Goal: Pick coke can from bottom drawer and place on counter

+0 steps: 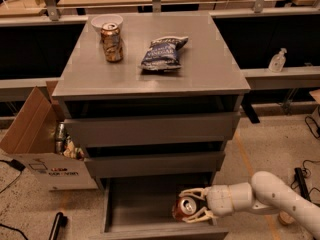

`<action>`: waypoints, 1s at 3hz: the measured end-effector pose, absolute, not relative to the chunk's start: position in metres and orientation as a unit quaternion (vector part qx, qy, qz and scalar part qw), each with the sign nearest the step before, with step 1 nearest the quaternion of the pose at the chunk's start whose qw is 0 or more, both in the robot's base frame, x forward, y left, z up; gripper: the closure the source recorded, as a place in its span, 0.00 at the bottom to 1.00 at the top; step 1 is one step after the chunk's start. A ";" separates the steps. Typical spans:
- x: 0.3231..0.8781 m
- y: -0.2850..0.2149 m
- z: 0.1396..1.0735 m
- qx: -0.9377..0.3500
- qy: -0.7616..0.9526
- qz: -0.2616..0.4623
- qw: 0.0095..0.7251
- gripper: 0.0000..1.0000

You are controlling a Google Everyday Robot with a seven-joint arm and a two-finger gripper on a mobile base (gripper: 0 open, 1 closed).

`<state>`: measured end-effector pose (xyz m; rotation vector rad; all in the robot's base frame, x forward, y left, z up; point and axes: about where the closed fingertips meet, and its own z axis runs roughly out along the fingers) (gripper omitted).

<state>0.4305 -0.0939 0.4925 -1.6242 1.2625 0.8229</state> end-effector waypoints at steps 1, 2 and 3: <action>0.415 -0.119 0.571 -0.685 0.508 0.317 0.415 1.00; 0.412 -0.133 0.648 -0.704 0.513 0.326 0.367 1.00; 0.418 -0.143 0.719 -0.707 0.531 0.331 0.329 1.00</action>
Offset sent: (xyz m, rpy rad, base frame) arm -0.0251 -0.0604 0.2561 -0.2499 0.1206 0.1690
